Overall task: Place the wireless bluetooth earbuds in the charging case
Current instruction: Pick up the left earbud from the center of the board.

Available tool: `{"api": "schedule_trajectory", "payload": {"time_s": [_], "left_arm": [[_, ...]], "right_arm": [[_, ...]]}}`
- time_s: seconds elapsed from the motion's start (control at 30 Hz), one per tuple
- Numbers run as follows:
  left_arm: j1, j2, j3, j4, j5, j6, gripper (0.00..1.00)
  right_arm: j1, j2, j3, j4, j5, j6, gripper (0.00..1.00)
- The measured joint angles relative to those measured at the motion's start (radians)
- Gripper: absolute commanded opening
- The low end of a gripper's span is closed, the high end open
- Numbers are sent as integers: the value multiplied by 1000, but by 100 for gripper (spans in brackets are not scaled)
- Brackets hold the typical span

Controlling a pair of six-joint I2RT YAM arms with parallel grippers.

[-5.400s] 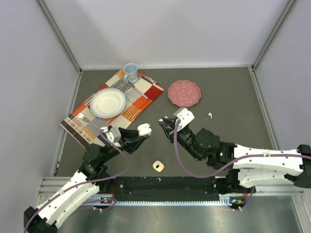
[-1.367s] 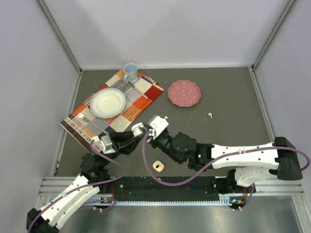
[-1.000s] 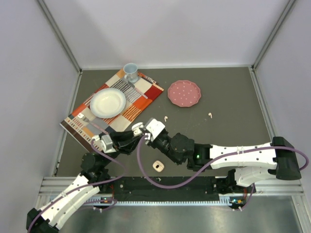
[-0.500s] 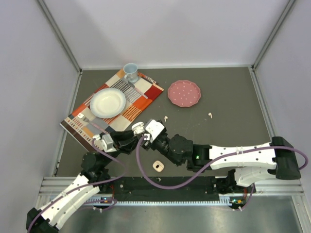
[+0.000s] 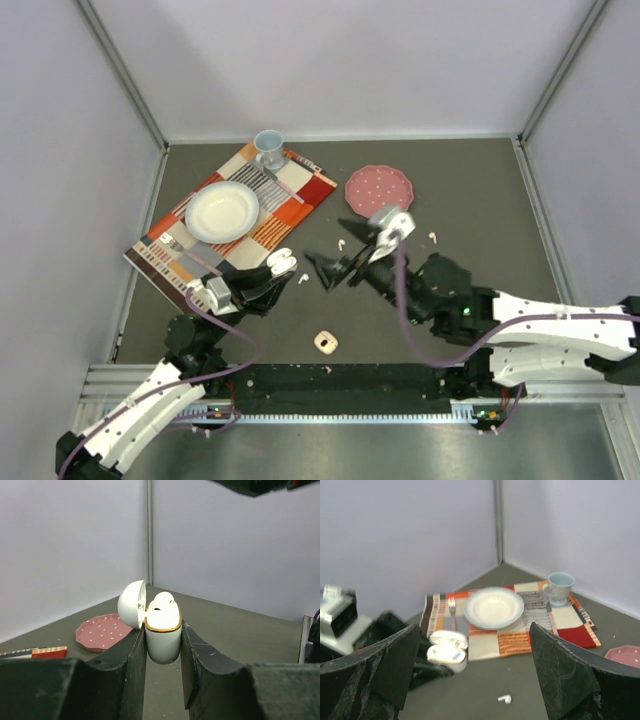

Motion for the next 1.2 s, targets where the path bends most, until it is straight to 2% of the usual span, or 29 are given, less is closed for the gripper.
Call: {"api": "schedule_trajectory", "payload": {"time_s": [0.13, 0.27, 0.5, 0.67, 0.8, 0.93, 1.03, 1.2], "left_arm": [[0, -14, 0, -21, -9, 10, 0], [0, -40, 1, -56, -28, 31, 0], [0, -128, 23, -166, -82, 71, 0], [0, -192, 32, -225, -146, 80, 0], [0, -227, 34, -274, -206, 81, 0], [0, -241, 51, -338, -275, 83, 0], [0, -243, 76, -386, -315, 83, 0], [0, -245, 121, -455, -358, 83, 0]], "right_arm": [[-106, -75, 62, -63, 31, 138, 90], [-252, -86, 119, -244, 81, 368, 89], [-515, 13, 99, -577, -44, 845, 84], [-542, 206, 87, -686, -151, 1111, 81], [-542, 396, 112, -740, -263, 1265, 78], [-542, 569, 213, -804, -350, 1374, 77], [-542, 649, 317, -844, -389, 1432, 70], [-542, 767, 516, -942, -429, 1496, 71]]}}
